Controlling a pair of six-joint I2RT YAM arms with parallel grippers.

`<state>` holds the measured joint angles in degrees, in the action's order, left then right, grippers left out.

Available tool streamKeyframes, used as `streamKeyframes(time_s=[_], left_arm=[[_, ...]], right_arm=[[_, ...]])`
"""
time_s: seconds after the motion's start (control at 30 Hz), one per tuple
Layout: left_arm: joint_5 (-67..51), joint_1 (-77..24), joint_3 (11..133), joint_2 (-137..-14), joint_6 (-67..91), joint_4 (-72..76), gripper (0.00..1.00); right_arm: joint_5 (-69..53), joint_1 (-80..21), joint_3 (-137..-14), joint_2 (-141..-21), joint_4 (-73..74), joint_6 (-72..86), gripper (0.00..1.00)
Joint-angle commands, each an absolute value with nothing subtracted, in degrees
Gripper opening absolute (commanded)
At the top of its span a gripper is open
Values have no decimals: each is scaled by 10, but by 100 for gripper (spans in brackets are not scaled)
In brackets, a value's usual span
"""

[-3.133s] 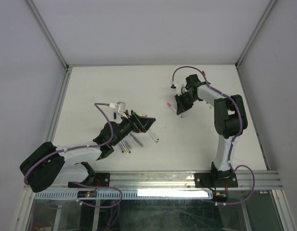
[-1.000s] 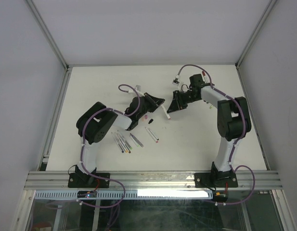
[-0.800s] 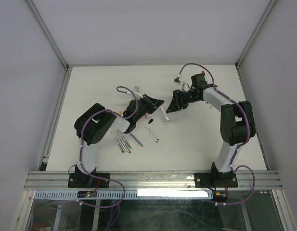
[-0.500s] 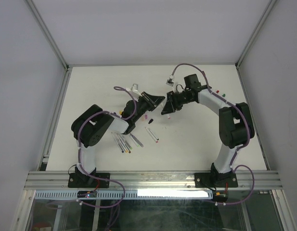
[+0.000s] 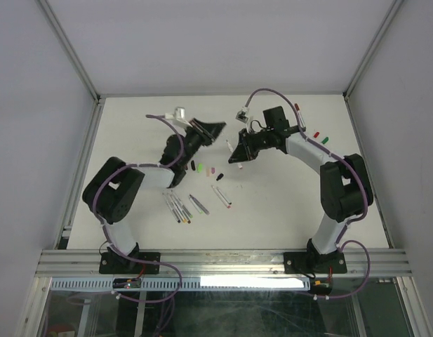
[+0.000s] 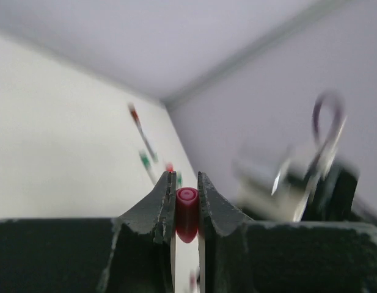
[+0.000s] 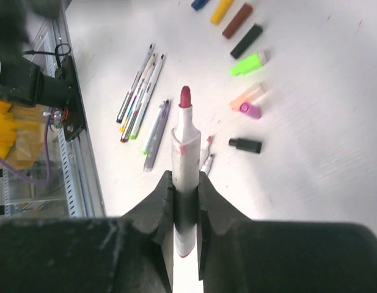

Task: Open the pen caps
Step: Open the pen cap from the pen, then place the pen at the center of the board.

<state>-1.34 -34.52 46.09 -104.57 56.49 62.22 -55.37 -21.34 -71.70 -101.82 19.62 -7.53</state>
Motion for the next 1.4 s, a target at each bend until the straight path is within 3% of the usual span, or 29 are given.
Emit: streamKeyframes(time_s=[0.0,0.17,0.47,0.67,0.9,1.17,1.37], left_arm=[[94,-215,559,-946,501,602,0],[78,-165,571,-909,514,571,0],[-28,-161,433,-740,481,435,0],[-63,-162,335,-615,456,325,0],[-105,-162,251,-526,476,290,0],[-132,-178,211,-502,488,292,0],[-101,-213,210,-500,466,277,0]], right_arm=[[-568,-214,-695,-988,230,-66,0],[-556,-217,-688,-972,226,-70,0],[-261,-284,-625,-942,242,-50,1],[-193,-323,-521,-899,158,45,6],[-212,-328,-536,-938,168,72,10],[-200,-330,-546,-947,179,68,27],[-195,-327,-554,-956,189,60,34]])
